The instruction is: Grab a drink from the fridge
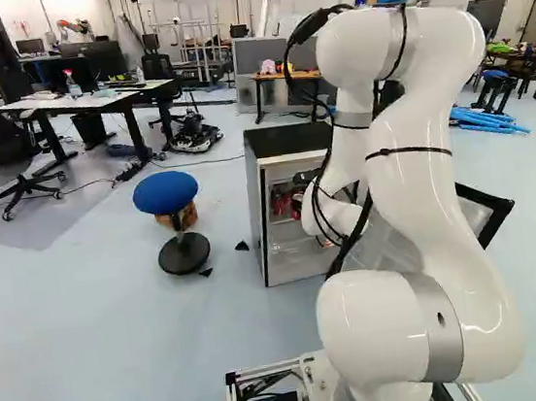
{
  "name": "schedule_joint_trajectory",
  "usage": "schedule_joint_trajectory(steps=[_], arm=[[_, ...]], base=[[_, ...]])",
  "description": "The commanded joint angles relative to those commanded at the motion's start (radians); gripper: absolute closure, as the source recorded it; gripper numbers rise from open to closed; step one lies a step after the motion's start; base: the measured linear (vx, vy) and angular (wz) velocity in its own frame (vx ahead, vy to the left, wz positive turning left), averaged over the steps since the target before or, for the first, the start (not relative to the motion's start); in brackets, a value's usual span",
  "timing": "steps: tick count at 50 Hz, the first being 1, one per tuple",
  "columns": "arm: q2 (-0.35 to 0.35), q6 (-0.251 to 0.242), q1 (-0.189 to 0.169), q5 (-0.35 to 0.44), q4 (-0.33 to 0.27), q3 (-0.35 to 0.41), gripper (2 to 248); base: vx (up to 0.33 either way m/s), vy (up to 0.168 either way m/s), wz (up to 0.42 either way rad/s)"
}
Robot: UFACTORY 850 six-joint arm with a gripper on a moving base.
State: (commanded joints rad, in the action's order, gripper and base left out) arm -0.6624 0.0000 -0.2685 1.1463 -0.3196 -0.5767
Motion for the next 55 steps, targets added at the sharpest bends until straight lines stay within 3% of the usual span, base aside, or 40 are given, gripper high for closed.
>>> schedule_joint_trajectory(steps=[55], arm=[[0.267,0.0,-0.019,-0.157,0.037,0.186,158]], base=[[0.0,0.0,0.0]])
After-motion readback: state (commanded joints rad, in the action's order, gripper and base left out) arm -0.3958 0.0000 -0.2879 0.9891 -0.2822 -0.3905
